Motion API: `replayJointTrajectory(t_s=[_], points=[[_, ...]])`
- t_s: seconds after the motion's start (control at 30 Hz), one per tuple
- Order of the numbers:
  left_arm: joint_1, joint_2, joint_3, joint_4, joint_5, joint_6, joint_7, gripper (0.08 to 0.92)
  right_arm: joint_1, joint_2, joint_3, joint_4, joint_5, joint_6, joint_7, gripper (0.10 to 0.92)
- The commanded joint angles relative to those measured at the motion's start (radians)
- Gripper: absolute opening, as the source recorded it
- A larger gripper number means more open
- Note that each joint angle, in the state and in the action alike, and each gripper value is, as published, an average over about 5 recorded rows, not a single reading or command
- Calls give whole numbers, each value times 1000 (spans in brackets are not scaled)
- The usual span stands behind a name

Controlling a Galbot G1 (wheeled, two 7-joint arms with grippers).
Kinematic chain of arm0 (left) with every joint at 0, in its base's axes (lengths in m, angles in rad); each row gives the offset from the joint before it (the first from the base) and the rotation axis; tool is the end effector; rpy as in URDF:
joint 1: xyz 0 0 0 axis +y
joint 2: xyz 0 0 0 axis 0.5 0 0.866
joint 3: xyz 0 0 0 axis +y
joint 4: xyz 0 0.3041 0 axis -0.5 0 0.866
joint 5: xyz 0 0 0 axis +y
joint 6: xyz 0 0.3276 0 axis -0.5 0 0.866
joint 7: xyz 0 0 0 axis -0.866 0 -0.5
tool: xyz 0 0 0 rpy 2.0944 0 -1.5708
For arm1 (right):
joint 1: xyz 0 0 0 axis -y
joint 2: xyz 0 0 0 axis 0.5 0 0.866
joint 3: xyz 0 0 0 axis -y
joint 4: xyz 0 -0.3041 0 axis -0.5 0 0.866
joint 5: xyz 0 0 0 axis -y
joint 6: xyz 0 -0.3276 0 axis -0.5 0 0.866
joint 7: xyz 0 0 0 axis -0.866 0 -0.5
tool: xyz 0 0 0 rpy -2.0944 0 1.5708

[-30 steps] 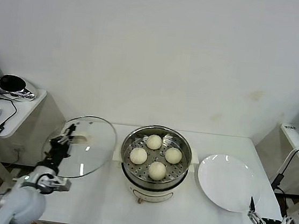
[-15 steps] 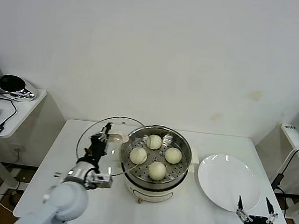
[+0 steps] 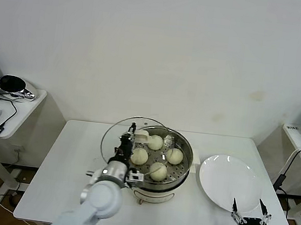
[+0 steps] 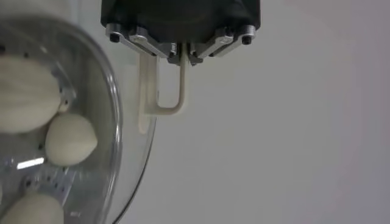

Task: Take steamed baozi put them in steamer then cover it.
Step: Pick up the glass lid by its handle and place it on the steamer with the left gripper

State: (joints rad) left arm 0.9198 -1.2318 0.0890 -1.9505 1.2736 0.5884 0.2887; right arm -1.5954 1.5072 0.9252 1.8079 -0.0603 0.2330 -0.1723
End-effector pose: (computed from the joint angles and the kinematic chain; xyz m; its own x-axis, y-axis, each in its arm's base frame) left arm 0.2762 -0.1042 -0.1970 -0.9917 0.1255 0.0266 0.0382 0.0908 0.9951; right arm 0.1361 -0.1387 -0.3395 -0.9861 0.1461 0.0795 0.1161 0.9467 -0.3004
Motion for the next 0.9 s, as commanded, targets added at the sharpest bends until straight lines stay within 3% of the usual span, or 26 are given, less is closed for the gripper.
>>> replayJointTrajectory(t_s=[0.03, 0.9], points=[[-33, -155, 61, 94, 125, 23, 41, 145, 3, 2, -8, -10, -12, 3, -1, 823], [-23, -227, 68, 197, 182, 1, 29, 145, 4, -8, -25, -19, -9, 5, -6, 823]])
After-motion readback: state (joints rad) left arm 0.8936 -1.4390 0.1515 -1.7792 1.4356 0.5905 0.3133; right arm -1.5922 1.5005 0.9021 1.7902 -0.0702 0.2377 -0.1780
